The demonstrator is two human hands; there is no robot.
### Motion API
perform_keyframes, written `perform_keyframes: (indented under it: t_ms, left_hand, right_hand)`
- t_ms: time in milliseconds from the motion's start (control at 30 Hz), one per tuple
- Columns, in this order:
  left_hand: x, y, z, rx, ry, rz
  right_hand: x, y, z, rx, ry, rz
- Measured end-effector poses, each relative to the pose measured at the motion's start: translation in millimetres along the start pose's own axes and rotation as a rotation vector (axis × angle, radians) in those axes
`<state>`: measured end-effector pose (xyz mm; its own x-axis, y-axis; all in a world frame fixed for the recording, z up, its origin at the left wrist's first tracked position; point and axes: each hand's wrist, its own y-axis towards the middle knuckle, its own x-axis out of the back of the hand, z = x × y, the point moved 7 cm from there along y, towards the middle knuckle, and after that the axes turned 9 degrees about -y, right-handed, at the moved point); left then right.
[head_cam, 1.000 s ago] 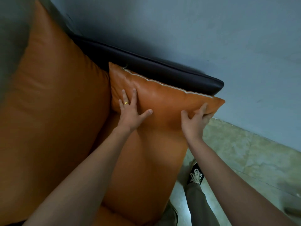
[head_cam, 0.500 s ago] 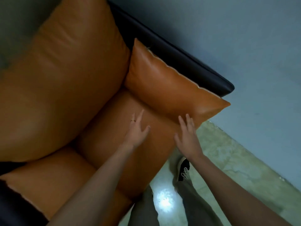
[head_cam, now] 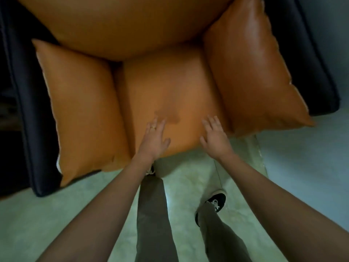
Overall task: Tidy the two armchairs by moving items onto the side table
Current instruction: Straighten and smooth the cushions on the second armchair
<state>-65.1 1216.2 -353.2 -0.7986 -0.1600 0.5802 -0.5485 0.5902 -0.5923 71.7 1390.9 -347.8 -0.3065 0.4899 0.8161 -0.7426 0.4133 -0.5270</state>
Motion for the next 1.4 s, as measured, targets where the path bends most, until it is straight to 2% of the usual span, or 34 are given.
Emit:
perform_keyframes:
  t_ms: [233,333,433,533,600,767,933,1133,1400]
  left_hand:
    - [-60.9,-17.8,58.5,0.046,0.096,-0.148]
    - [-76.2,1.7,67.8,-0.085,0.293,-0.235]
    - [-87.9,24.1,68.8,-0.261,0.458,-0.348]
    - [-99.3,37.1,77.2,-0.321,0.467,-0.475]
    - [-106.7,39.1,78.8,-0.341,0.565,-0.579]
    - [-106.7,48.5,81.1,-0.4,0.584,-0.777]
    - [-109.0,48.0,83.3,-0.444,0.593,-0.852]
    - [-108.9,42.9,83.2,-0.433,0.57,-0.872]
    - [-99.5,33.6,88.1,-0.341,0.488,-0.855]
  right_hand:
    - [-65.2,-4.5,-8.8,0.021,-0.028,-0.013]
    - [-92.8,14.0,-16.5,0.017,-0.052,-0.113]
    - [-119.3,33.8,-15.1,0.058,-0.088,-0.293]
    - [-138.7,43.7,-12.1,0.034,-0.049,-0.551]
    - [-147.1,50.8,-10.9,0.021,-0.074,-0.703]
    - [-158.7,66.0,-14.6,0.027,-0.075,-0.953]
    - [-159.8,67.5,-14.7,0.044,-0.027,-1.129]
    - [-158.1,65.8,-15.3,0.069,-0.016,-1.196]
    - [-140.4,53.4,-24.1,0.087,-0.077,-1.075]
